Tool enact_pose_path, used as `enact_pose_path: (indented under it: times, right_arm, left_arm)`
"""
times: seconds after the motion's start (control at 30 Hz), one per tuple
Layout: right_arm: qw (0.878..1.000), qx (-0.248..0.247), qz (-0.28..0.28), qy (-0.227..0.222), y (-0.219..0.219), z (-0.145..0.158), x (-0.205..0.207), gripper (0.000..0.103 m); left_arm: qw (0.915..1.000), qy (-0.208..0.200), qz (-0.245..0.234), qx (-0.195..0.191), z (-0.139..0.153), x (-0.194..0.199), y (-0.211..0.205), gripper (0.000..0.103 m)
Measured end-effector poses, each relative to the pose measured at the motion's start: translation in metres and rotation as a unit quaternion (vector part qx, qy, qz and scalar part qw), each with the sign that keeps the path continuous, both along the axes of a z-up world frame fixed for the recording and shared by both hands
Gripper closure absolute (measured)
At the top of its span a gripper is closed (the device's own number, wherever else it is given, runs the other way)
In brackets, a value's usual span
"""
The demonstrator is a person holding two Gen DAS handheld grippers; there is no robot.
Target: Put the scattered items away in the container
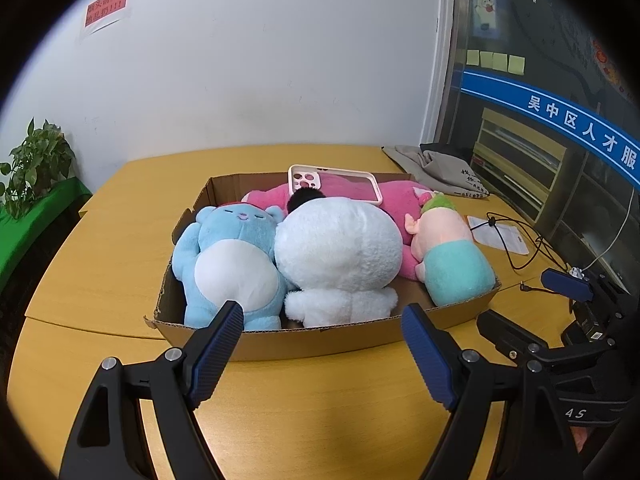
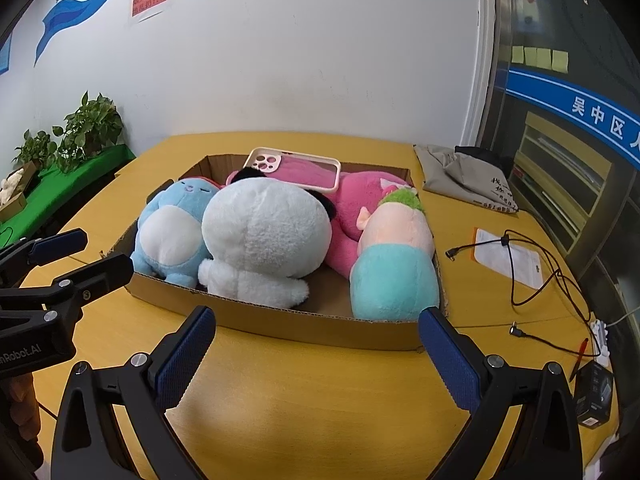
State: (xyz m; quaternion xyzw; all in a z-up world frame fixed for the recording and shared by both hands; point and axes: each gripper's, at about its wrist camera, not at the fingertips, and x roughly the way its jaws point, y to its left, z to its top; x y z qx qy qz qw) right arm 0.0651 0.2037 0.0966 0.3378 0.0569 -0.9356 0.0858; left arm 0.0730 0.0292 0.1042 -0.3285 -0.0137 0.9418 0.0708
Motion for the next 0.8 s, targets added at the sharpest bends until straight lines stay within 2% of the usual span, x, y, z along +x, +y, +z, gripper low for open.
enact_pose_path:
  times: [0.47,0.8]
  right_arm:
    - [1.000,0.012,-0.009,-0.007,0.001,-0.008,-0.006,0.000]
    - [1.000,0.017,-0.010,0.005,-0.003,-0.003,-0.002,0.000]
  left_arm:
    - [0.9996,-0.024,0.005,0.011,-0.017,-0.013,-0.004,0.022]
    - [0.9993,-0.025,0.000,0.026,-0.014,-0.011,-0.008,0.022]
